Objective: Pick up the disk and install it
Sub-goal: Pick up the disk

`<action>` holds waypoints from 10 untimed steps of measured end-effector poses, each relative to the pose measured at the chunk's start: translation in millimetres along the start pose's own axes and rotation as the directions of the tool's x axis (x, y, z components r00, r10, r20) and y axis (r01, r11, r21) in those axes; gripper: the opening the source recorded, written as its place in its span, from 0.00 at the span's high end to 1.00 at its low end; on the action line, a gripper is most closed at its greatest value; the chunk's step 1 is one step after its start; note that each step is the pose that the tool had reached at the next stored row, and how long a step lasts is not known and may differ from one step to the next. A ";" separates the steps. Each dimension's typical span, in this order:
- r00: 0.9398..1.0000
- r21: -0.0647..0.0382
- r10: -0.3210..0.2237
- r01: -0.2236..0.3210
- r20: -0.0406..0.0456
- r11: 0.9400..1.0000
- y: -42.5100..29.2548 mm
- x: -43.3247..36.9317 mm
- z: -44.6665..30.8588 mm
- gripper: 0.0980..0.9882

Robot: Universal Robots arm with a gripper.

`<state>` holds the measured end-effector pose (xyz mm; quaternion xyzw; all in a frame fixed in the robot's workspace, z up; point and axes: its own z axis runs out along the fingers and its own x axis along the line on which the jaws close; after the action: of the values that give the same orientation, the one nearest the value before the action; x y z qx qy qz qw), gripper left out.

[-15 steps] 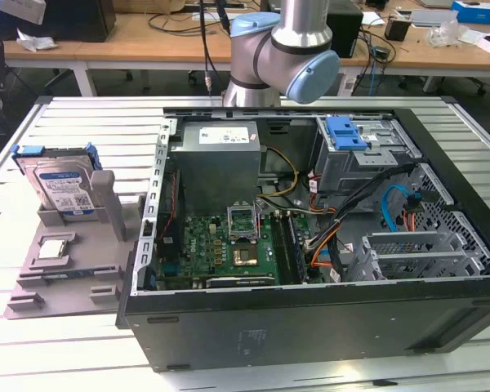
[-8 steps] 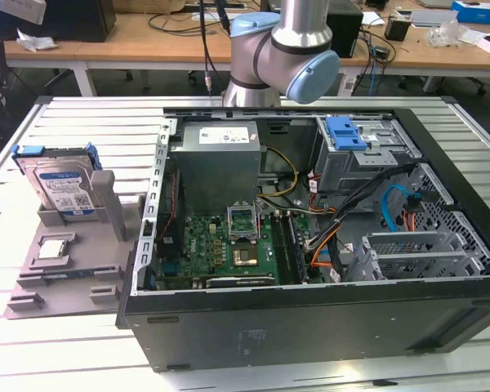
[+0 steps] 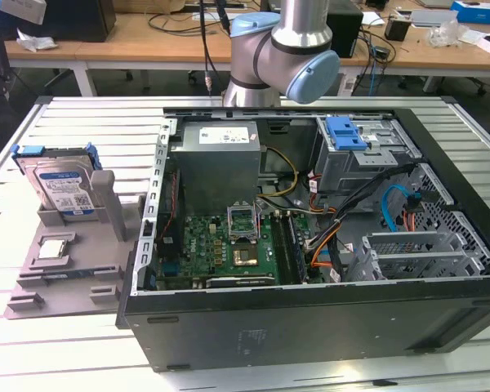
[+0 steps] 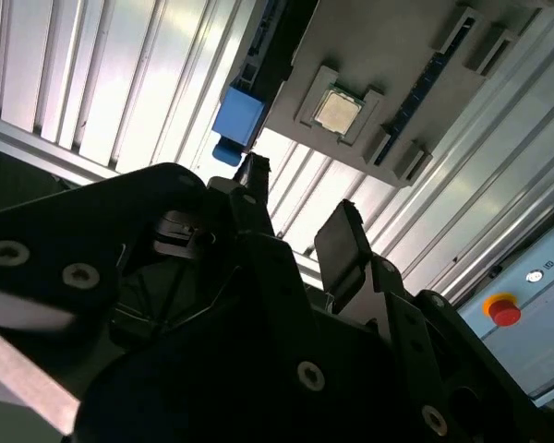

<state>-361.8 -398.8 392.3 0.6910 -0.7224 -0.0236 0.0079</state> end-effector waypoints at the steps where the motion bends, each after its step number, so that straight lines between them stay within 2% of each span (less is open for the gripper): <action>1: 1.000 0.000 0.000 0.000 0.000 1.000 0.0 0.0 0.0 0.57; 4: 1.000 0.000 0.000 0.000 0.000 1.000 -0.1 -0.5 0.3 0.57; 10: 1.000 0.000 0.000 0.000 0.000 1.000 0.4 -12.4 1.5 0.57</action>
<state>-361.8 -386.4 391.0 0.6910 -0.7224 -0.0236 0.0079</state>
